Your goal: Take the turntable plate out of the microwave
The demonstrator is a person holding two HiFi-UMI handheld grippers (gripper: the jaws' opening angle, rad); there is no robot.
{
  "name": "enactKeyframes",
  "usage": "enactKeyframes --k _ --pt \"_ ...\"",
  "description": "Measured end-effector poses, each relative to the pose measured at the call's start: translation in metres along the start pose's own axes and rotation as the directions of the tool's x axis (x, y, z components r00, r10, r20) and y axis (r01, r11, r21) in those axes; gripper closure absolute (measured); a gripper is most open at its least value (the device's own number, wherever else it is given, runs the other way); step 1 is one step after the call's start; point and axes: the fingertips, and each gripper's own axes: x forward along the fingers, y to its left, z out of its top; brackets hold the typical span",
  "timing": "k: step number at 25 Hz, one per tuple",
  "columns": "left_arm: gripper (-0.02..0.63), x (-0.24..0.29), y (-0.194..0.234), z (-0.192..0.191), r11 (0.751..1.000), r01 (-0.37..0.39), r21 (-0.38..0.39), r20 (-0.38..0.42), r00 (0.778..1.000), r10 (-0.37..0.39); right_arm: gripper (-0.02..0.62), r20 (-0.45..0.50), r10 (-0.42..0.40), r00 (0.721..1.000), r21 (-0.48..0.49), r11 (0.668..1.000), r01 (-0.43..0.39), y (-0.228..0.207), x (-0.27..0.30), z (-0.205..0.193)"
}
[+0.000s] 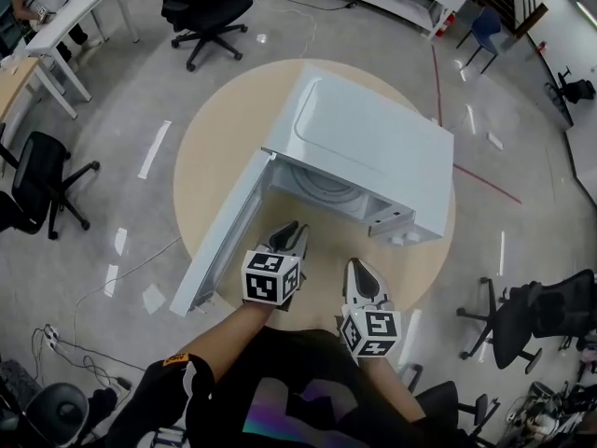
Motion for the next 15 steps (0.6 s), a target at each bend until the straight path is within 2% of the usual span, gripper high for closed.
enactKeyframes --k 5,9,15 --pt "0.470 0.044 0.013 0.004 0.995 -0.025 -0.092 -0.028 0.999 0.022 0.577 -0.021 0.078 0.997 0.019 0.997 -0.078 -0.016 0.038 0.005" --pt "0.460 0.081 0.031 -0.001 0.981 -0.056 -0.184 -0.057 0.997 0.046 0.578 -0.037 0.122 0.992 0.031 0.992 -0.121 -0.027 0.064 0.004" --pt "0.460 0.123 0.055 -0.009 0.964 -0.110 -0.243 -0.093 0.992 0.090 0.577 -0.073 0.150 0.986 0.062 0.987 -0.146 -0.043 0.087 -0.011"
